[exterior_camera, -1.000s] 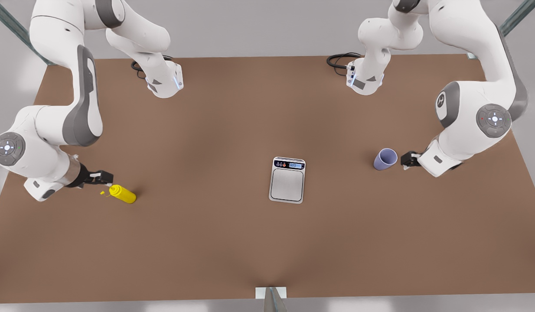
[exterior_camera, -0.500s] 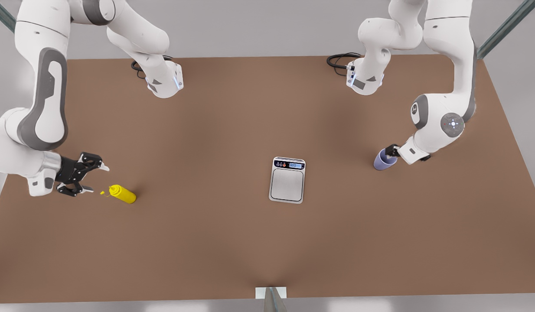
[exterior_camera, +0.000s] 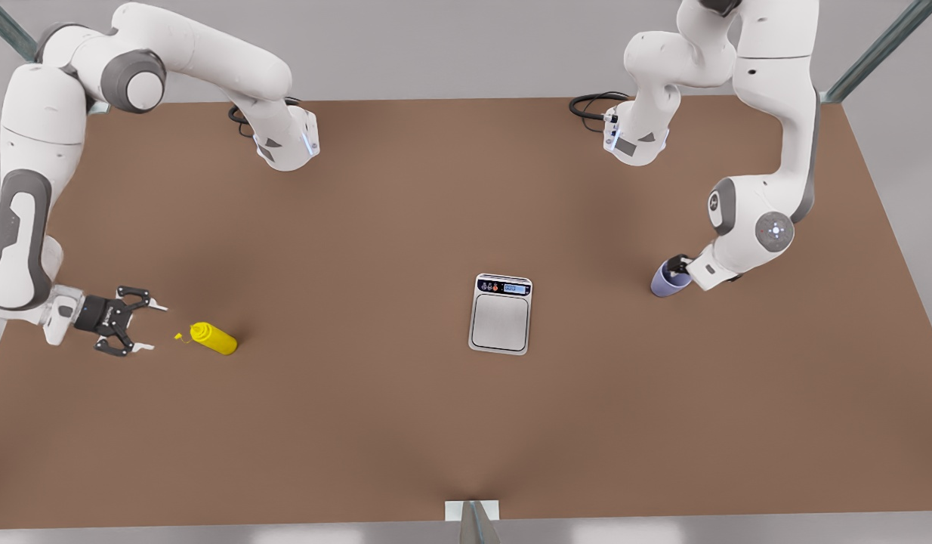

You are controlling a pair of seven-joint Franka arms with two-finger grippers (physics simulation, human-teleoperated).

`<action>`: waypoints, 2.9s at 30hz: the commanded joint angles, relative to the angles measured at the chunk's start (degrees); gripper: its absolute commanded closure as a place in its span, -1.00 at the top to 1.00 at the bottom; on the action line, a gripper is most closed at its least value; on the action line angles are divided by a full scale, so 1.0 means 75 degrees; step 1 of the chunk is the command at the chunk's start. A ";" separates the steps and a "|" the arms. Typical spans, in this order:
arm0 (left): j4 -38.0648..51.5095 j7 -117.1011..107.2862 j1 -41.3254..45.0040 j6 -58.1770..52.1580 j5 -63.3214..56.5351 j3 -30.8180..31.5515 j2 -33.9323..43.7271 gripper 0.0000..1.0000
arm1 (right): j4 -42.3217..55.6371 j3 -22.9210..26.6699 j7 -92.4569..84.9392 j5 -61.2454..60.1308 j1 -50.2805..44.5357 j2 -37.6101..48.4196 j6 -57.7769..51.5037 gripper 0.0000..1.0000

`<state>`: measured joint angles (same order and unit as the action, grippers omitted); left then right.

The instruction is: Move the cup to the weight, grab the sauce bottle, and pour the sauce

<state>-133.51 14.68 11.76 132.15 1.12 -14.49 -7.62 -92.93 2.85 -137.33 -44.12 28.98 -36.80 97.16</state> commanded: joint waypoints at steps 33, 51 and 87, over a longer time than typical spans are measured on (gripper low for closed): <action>0.0726 -0.0152 0.0014 -0.0451 0.0354 -0.0107 -0.0847 -0.57 | 0.1527 -0.0087 -0.2385 -0.1946 -0.0020 -0.2898 -0.1600 1.00; 0.3738 -0.6222 0.1970 -0.0733 0.1080 0.2166 -0.1949 -0.57 | 0.1457 -0.0146 -0.2619 -0.2414 -0.0173 -0.2992 -0.1623 0.16; 0.5706 -0.7535 0.2908 -0.1599 0.1725 0.2143 -0.3332 1.00 | 0.0836 0.0651 0.9029 0.1159 -0.7719 -0.0027 0.6182 0.00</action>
<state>-89.81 -41.84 33.48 118.54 14.16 1.59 -32.53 -86.67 7.74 -69.61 -34.20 -29.02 -36.71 143.51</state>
